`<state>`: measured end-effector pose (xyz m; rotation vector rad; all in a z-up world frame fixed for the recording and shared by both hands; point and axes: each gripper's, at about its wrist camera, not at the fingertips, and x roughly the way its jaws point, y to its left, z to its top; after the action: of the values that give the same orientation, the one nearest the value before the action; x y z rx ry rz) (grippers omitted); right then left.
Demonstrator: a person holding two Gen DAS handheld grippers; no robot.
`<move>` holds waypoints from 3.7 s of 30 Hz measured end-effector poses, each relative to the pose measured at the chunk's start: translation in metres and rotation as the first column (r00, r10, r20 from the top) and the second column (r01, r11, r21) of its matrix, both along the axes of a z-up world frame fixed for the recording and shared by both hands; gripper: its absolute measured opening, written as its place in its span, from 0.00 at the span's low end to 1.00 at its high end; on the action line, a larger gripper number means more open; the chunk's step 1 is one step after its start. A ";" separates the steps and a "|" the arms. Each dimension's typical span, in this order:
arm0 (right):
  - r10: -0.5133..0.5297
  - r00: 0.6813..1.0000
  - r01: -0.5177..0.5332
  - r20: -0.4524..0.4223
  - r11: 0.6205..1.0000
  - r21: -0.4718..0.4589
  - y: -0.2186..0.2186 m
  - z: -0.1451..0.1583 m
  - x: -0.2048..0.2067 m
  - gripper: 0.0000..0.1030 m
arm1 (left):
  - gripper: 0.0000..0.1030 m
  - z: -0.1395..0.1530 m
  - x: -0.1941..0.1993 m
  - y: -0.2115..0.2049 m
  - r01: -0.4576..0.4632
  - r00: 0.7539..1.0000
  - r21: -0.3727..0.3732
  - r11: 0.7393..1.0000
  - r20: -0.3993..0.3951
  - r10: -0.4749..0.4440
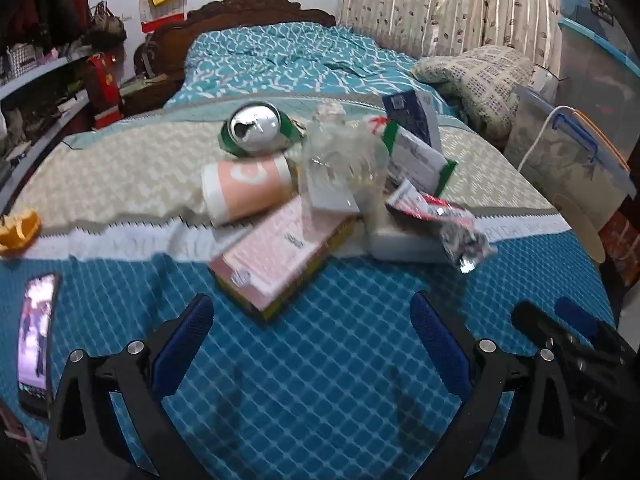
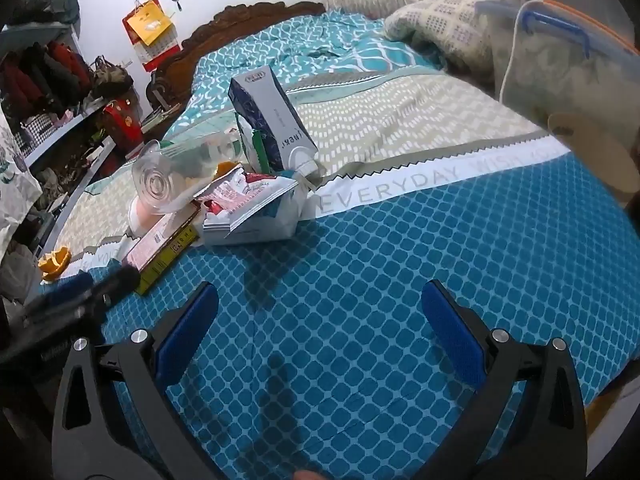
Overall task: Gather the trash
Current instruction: 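Move both tools toward the pile of trash on the bed, then grasp the clear plastic bottle with the left tool while the right tool grasps the red-white wrapper, then lift the bottle with the left tool while the right tool lifts the wrapper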
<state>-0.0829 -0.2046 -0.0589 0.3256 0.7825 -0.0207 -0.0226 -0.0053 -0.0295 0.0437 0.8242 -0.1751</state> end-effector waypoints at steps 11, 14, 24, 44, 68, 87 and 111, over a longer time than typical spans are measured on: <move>-0.018 0.999 0.014 0.045 0.997 0.079 -0.011 0.009 -0.019 0.97 | 0.91 0.001 -0.023 0.004 0.091 0.996 -0.109 0.990 0.001 -0.092; -0.015 0.999 0.009 0.051 0.993 0.114 -0.015 0.009 -0.021 0.97 | 0.91 0.002 -0.022 0.002 0.098 0.995 -0.106 0.989 -0.007 -0.100; -0.002 0.999 -0.003 0.040 0.994 0.108 -0.009 0.010 -0.021 0.97 | 0.91 0.006 -0.027 0.000 0.128 0.992 -0.092 0.987 0.018 -0.127; -0.070 0.994 0.062 0.086 0.994 0.094 -0.024 0.016 -0.026 0.97 | 0.91 0.006 -0.013 0.012 0.068 0.998 -0.070 0.995 0.013 -0.067; 0.153 0.985 -0.167 0.079 0.958 0.235 -0.008 0.027 0.032 0.63 | 0.82 0.028 0.039 0.064 -0.050 0.999 -0.158 0.986 0.005 0.051; 0.189 0.974 -0.025 -0.122 0.631 0.776 -0.013 -0.044 0.102 0.24 | 0.91 0.034 0.135 -0.006 0.021 0.998 -0.097 0.995 -0.062 -0.027; 0.029 0.999 -0.019 -0.019 0.903 0.429 -0.090 -0.020 0.006 0.17 | 0.57 0.018 -0.011 0.012 0.155 0.985 -0.110 0.982 0.098 -0.144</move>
<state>-0.0771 -0.2949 -0.0786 0.7366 0.8123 0.1747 -0.0335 0.0063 -0.0118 0.0026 0.7197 -0.3611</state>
